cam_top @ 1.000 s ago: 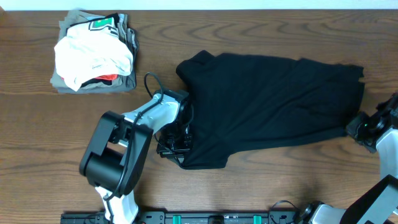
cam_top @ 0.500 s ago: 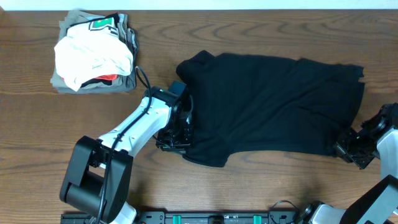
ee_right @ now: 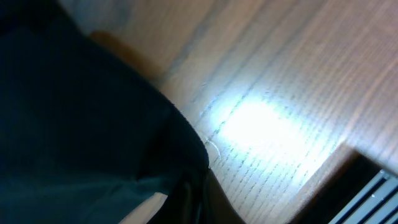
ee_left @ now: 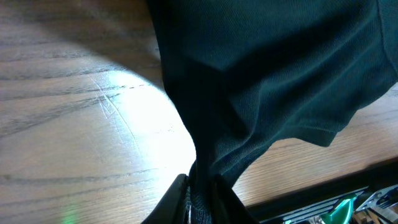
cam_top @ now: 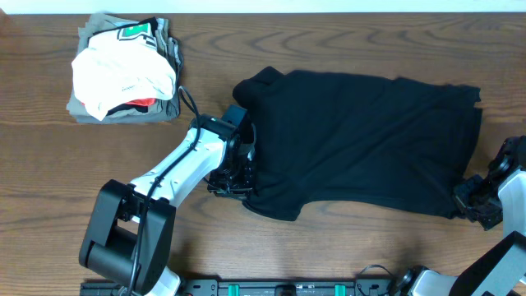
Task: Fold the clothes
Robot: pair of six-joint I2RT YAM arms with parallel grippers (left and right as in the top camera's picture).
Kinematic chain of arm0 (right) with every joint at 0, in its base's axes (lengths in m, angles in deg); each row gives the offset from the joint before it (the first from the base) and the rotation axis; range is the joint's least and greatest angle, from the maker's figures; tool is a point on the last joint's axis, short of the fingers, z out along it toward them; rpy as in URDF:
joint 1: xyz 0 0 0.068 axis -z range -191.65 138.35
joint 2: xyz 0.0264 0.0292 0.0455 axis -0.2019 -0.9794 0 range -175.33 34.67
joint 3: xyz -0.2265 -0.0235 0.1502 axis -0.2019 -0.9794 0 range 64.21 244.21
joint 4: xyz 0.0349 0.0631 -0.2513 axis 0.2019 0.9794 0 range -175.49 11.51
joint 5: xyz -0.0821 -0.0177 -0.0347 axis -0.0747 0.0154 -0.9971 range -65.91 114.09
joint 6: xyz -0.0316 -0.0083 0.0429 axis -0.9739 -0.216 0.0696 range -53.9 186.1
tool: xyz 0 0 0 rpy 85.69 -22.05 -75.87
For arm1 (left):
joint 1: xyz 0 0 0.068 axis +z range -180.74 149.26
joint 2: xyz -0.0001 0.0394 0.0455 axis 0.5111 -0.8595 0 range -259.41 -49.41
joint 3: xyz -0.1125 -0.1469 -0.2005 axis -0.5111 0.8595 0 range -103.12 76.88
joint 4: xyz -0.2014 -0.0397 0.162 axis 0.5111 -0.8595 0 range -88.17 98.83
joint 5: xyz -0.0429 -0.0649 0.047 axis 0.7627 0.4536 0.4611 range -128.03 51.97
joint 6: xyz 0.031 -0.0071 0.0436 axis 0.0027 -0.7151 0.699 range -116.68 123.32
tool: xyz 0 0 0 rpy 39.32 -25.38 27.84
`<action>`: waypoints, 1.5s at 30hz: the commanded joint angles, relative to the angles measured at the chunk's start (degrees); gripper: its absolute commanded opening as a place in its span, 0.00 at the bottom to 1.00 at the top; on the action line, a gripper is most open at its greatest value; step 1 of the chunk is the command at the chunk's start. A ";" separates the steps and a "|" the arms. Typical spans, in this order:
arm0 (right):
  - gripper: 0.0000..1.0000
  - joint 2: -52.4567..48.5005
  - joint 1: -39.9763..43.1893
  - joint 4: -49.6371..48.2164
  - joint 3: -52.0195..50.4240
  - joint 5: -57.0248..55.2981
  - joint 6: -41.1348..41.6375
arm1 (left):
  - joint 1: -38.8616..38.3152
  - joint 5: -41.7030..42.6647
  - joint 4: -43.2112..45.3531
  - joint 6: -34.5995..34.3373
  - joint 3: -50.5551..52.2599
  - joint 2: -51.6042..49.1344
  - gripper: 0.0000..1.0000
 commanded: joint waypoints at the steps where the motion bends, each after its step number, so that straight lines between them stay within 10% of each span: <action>1: 0.15 0.07 0.48 -0.63 1.14 -1.99 1.68 | 0.09 -0.70 -0.11 1.46 -0.87 0.42 0.15; 3: 0.45 0.07 0.48 -0.90 1.64 0.17 -0.63 | 0.09 -0.68 -0.63 2.08 -1.25 0.42 0.24; 7: 0.67 0.07 0.48 -0.57 3.82 4.50 -5.16 | 0.09 -0.70 -3.65 4.13 -3.41 0.42 0.46; 13: 0.72 0.09 0.44 -1.49 8.17 18.91 -15.65 | 0.09 -0.72 -7.19 6.40 -7.96 0.42 0.73; 22: 0.71 0.04 -4.17 -2.32 21.05 29.57 -26.97 | 1.22 -4.11 -3.26 8.52 -22.49 0.44 0.86; 36: 0.58 -8.87 -13.40 -10.03 40.85 23.47 -28.96 | 6.01 -8.11 13.00 14.10 -37.68 -11.21 0.87; 45: 0.72 -13.88 -13.46 -8.37 40.72 23.52 -32.09 | 6.58 -14.69 19.43 23.82 -37.68 -23.87 0.87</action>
